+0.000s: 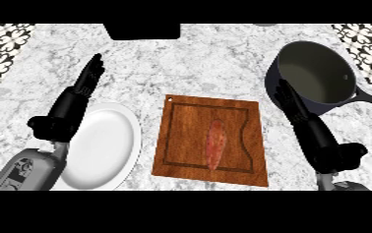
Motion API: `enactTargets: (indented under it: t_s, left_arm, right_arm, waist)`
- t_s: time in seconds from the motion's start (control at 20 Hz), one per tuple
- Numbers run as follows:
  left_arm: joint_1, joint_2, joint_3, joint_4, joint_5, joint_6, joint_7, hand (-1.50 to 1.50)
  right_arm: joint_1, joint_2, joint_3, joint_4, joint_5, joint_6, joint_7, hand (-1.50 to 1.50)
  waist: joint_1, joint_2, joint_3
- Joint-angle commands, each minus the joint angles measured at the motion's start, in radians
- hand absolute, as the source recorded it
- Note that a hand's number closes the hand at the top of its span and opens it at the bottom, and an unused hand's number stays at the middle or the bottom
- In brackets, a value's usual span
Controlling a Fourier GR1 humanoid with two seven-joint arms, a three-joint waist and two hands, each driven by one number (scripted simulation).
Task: Pick the sweet potato from the cutting board and place it in the pot
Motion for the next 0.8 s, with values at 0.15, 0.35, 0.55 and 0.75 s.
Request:
enactTargets:
  t_s: [0.15, 0.35, 0.55, 0.75]
  left_arm:
    - [0.12, 0.076, 0.08, 0.061, -0.036, 0.086, 0.05, 0.0]
    - [0.179, 0.093, 0.105, 0.11, -0.016, 0.105, 0.105, 0.0]
    - [0.214, 0.087, 0.111, 0.103, -0.011, 0.119, 0.116, 0.0]
    - [0.246, 0.094, 0.123, 0.071, -0.003, 0.111, 0.118, 0.0]
  right_arm:
    - [0.181, 0.078, -0.097, 0.005, 0.061, -0.324, 0.199, 1.5]
    - [0.28, -0.154, -0.144, 0.101, 0.394, -0.474, 0.19, -1.5]
    - [0.379, -0.019, -0.037, -0.039, 0.622, -0.724, 0.174, -1.5]
    - [0.523, 0.068, 0.104, -0.225, 0.853, -0.806, 0.324, -1.5]
  waist:
    - [0.007, 0.019, -0.004]
    - [-0.008, 0.024, -0.025]
    - [-0.008, 0.012, -0.01]
    - [0.01, 0.021, -0.008]
